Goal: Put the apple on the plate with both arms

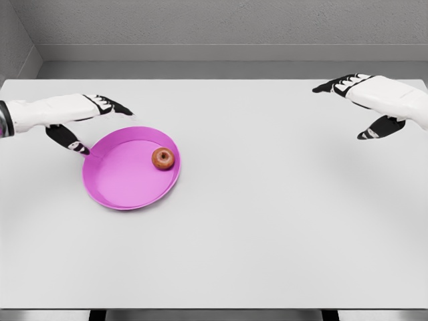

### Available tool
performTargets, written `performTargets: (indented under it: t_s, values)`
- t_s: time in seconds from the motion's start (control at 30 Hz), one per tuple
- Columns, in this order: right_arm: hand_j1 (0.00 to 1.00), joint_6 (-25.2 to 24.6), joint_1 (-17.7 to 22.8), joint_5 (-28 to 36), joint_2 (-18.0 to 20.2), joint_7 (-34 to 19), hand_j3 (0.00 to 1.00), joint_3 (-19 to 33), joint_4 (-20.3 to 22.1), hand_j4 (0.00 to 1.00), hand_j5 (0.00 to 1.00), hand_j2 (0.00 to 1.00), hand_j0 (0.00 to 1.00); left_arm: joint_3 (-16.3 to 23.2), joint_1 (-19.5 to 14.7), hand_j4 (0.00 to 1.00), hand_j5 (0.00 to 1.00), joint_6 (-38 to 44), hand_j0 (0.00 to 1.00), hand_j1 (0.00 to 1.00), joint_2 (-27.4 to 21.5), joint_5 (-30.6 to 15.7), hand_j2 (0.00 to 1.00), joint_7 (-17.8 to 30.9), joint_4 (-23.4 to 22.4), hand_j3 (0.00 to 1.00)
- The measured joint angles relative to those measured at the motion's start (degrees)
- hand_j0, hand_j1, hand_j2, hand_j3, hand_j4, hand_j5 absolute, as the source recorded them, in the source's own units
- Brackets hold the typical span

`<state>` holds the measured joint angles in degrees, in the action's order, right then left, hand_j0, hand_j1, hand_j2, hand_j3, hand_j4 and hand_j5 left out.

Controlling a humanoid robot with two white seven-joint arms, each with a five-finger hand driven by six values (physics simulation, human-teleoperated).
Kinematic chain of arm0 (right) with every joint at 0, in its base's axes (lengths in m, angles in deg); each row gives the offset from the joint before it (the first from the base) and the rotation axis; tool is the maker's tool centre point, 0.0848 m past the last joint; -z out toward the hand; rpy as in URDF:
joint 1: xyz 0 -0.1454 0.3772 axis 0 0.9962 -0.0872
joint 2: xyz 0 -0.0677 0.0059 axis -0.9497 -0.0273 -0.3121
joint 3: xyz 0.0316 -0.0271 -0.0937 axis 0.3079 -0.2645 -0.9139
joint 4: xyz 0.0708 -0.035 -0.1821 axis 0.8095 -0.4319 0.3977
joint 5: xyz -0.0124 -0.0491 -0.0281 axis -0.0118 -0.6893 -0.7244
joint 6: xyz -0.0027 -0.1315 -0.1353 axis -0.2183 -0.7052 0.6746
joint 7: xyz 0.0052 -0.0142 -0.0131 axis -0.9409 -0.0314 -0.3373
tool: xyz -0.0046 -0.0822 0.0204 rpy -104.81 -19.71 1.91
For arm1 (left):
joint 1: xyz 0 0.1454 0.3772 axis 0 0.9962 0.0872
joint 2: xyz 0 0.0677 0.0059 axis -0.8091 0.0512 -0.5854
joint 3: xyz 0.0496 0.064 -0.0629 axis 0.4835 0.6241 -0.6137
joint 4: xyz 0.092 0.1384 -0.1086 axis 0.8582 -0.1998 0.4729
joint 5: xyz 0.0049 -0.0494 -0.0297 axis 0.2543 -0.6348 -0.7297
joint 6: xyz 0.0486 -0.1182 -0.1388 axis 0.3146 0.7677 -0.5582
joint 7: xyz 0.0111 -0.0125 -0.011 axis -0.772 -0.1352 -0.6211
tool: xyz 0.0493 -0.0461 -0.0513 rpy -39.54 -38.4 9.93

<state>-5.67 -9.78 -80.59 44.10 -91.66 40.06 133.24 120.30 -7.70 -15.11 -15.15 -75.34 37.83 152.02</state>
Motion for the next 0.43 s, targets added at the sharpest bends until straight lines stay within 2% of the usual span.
performTargets:
  t_s: [0.17,0.43]
  values:
    - [1.00,0.00,0.00,0.00,0.03,0.00,1.00,0.02,0.00,1.00,1.00,1.00,1.00,-1.70,1.06,1.00,1.00,0.00,1.00,1.00,-0.94,-0.63,1.00,0.09,-1.30,1.00]
    - [1.00,0.00,0.00,0.00,0.00,0.00,1.00,0.04,0.00,1.00,1.00,1.00,1.00,-2.09,1.14,1.00,1.00,0.00,1.00,1.00,-1.46,-0.86,1.00,0.17,-1.89,1.00]
